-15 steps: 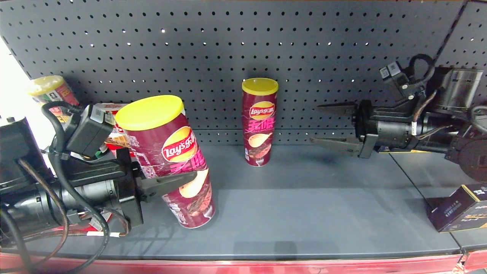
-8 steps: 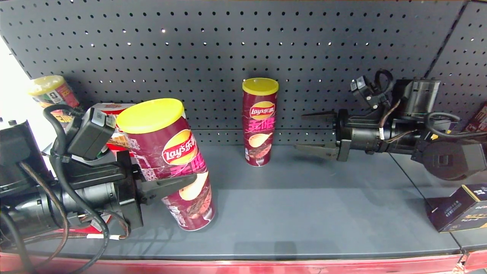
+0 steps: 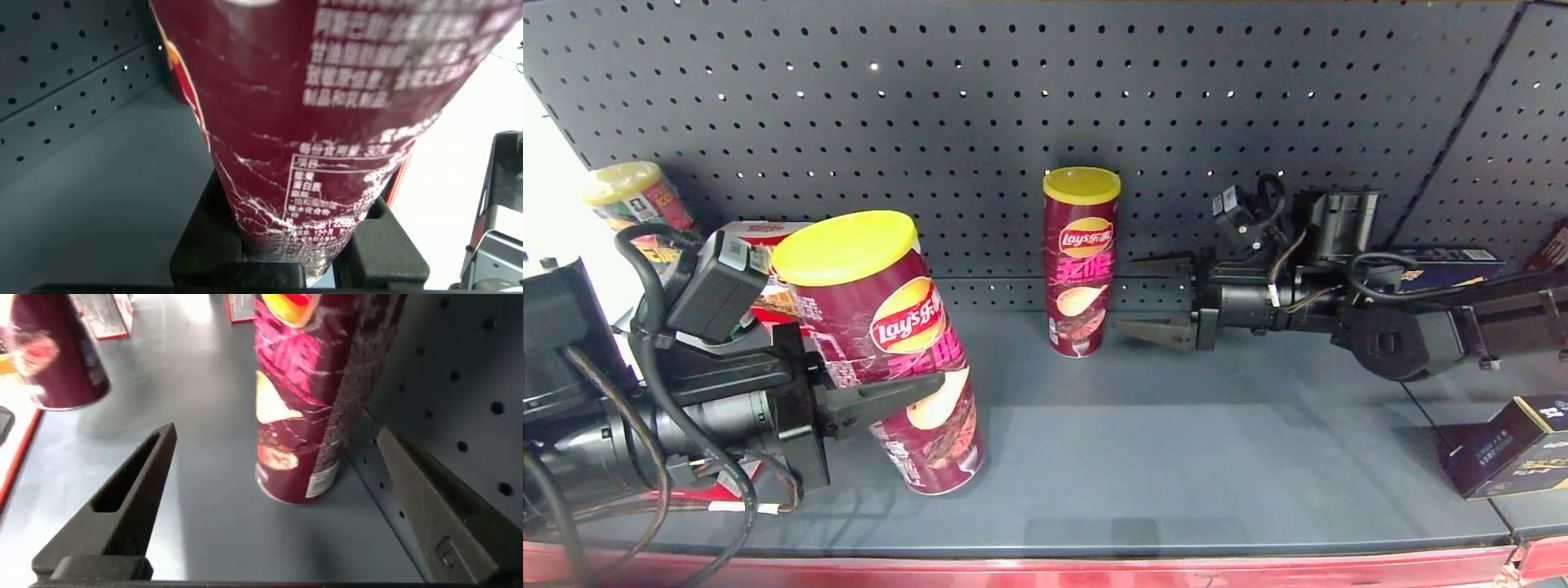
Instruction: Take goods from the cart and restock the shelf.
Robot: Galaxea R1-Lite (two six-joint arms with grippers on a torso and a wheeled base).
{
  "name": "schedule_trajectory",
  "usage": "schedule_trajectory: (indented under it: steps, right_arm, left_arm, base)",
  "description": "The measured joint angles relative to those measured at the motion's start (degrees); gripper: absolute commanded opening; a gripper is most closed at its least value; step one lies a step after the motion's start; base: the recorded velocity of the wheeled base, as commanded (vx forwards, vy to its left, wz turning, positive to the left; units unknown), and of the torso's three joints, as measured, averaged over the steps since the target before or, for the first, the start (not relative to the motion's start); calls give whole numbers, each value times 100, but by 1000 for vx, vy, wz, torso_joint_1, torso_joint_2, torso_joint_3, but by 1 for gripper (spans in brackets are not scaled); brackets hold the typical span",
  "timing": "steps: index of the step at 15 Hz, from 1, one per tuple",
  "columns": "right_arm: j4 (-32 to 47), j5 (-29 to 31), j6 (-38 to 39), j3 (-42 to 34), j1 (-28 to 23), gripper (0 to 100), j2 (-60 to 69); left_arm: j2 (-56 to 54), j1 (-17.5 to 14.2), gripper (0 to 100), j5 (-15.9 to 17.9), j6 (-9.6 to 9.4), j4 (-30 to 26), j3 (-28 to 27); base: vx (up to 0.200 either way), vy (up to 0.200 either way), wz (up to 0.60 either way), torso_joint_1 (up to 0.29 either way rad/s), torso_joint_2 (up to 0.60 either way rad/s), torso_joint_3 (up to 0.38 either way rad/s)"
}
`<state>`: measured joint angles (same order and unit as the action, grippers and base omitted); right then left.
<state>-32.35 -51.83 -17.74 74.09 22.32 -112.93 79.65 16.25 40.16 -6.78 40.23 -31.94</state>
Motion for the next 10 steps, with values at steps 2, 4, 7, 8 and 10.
schedule_trajectory:
  steps: [2, 4, 7, 8, 10]
  right_arm:
    - [4, 0, -2, 145, 28, 100, -180]
    - [4, 0, -5, 357, 57, 100, -399]
    - [1, -2, -7, 700, 132, 100, -713]
    - [-5, -4, -7, 781, 155, 100, -805]
    - [-152, -6, 0, 925, 226, 100, -995]
  left_arm:
    - [0, 0, 0, 0, 0, -2, -9]
    - [2, -10, 0, 2, 16, -9, 2]
    - [9, -57, 0, 0, 21, -7, 2]
    - [9, -66, 0, 0, 21, -9, 9]
    - [11, -88, 0, 0, 21, -5, 33]
  base:
    - [0, 0, 0, 0, 0, 0]
    - [0, 0, 0, 0, 0, 0]
    - [0, 0, 0, 0, 0, 0]
    - [0, 0, 0, 0, 0, 0]
    - [0, 0, 0, 0, 0, 0]
